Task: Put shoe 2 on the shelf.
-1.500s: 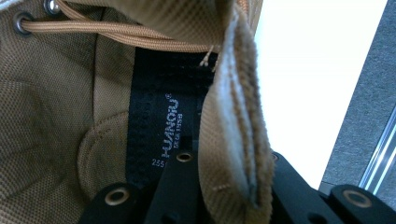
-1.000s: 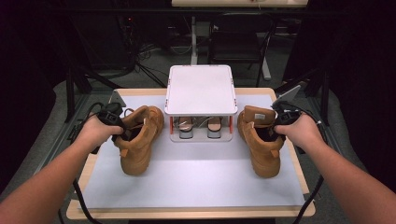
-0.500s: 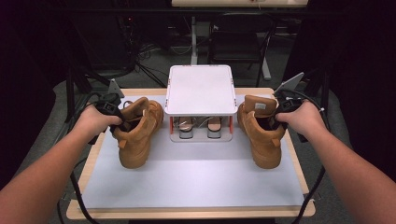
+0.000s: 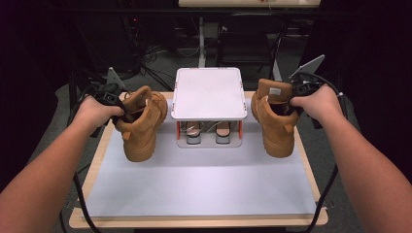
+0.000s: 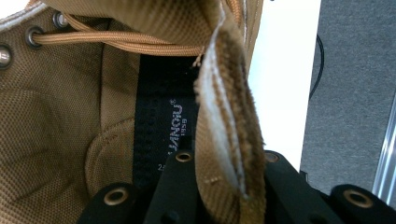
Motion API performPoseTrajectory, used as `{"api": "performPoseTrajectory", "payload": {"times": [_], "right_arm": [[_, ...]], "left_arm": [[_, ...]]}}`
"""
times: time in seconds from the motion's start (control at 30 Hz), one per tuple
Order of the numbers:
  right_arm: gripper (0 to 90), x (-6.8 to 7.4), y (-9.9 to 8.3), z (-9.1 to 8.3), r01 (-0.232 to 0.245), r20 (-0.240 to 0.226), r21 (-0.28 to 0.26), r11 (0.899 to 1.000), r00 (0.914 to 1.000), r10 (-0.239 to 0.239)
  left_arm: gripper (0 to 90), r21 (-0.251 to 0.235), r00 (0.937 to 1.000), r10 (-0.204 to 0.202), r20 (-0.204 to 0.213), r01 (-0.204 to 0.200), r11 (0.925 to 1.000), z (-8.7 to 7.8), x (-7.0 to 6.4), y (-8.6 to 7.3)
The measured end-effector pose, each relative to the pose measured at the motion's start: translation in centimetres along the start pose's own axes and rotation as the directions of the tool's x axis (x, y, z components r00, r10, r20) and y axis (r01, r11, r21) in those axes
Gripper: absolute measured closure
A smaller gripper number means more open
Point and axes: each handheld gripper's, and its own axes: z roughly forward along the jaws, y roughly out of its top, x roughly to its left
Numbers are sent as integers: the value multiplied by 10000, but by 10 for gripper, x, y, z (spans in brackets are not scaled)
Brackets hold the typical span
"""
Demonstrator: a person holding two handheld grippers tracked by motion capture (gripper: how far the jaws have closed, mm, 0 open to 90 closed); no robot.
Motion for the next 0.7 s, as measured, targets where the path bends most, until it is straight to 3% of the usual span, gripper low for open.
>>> {"api": "performPoseTrajectory", "payload": {"times": [0.27,0.7], "right_arm": [[849,-1,13,-18,-598,-383,-384,9975,9976,583],[849,-2,26,-33,-1216,-235,-963,9879,9925,1198]], "left_arm": [[860,-391,9976,-518,450,536,9978,-15,4,13],[860,-745,9942,-1051,208,1064,9915,-28,-4,31]]}}
